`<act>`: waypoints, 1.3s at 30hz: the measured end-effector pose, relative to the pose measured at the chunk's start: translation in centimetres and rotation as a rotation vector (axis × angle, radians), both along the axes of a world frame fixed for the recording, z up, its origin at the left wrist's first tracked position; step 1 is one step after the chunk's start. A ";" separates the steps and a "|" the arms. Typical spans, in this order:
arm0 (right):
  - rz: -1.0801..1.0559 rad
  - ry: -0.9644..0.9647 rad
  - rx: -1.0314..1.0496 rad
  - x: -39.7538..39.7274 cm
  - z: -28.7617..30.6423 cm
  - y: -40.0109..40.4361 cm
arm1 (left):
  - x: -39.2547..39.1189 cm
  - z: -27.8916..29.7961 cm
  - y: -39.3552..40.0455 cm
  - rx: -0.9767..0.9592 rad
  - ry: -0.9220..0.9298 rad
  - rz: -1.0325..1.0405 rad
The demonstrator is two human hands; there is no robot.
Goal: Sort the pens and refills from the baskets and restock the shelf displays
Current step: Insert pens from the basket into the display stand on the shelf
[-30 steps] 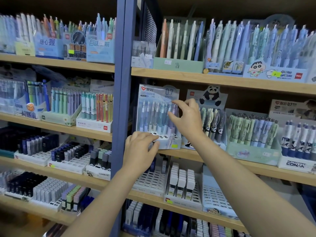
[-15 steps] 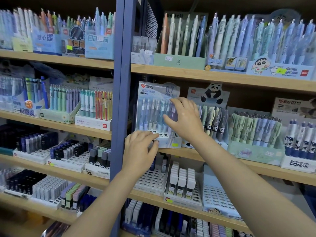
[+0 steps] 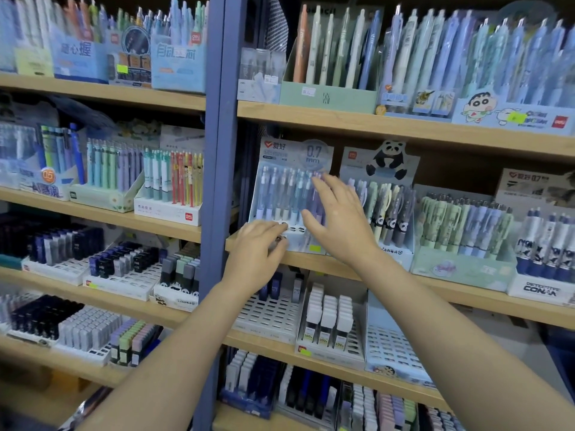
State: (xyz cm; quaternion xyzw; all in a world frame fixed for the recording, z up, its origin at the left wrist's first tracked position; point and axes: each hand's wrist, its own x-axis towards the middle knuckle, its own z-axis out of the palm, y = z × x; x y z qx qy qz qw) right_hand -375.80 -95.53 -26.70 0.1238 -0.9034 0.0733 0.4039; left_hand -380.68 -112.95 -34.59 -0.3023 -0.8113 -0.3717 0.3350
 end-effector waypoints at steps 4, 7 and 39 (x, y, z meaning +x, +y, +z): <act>0.079 0.109 -0.114 3.5 -3.8 -0.1 | 3.1 -2.0 -0.2 -0.098 0.142 0.145; 0.120 0.155 -0.142 6.8 -10.6 -0.3 | 6.7 -7.6 -0.1 -0.027 0.193 0.170; -0.671 -1.639 -1.182 6.4 -72.5 -4.7 | 12.2 -58.3 -7.2 -0.580 -0.881 0.318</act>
